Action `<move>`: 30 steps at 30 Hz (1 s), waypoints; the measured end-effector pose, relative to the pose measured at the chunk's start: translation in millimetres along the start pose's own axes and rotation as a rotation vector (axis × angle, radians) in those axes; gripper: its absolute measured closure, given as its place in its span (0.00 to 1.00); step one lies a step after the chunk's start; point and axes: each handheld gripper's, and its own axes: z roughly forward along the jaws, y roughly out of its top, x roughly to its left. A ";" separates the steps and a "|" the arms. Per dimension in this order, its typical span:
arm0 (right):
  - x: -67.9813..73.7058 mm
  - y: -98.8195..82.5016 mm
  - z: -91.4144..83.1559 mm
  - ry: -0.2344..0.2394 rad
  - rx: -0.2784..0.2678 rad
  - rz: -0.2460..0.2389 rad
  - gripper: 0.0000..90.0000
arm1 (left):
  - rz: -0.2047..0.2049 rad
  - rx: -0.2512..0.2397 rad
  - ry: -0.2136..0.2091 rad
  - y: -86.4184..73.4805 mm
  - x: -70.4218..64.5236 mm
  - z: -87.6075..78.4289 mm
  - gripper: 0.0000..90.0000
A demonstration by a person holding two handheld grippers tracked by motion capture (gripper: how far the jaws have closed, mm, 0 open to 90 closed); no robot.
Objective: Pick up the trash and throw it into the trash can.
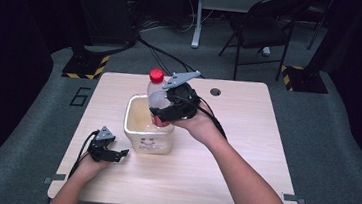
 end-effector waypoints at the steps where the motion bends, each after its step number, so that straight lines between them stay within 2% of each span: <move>1: 0.1 0.7 2.1 0.001 0.003 -0.001 0.30 | 0.000 0.000 0.000 0.0 0.0 0.0 0.16; 7: 1.5 1.6 15.5 -0.012 0.011 -0.009 0.30 | 0.001 0.000 0.000 0.0 0.0 0.0 0.16; 14: 3.5 -9.9 34.1 -0.025 0.025 -0.024 0.30 | 0.005 -0.001 0.003 0.1 0.3 0.0 0.16; 20: 0.1 -22.5 46.0 -0.037 0.028 -0.002 0.30 | 0.008 0.000 0.000 0.1 0.1 0.0 0.16; 24: -3.2 -37.2 58.6 -0.045 0.019 0.031 0.30 | 0.009 0.001 -0.001 0.1 0.2 -0.1 0.16; 30: -3.9 -50.7 67.8 -0.063 0.010 0.038 0.30 | 0.007 0.001 -0.001 0.1 0.1 -0.1 0.16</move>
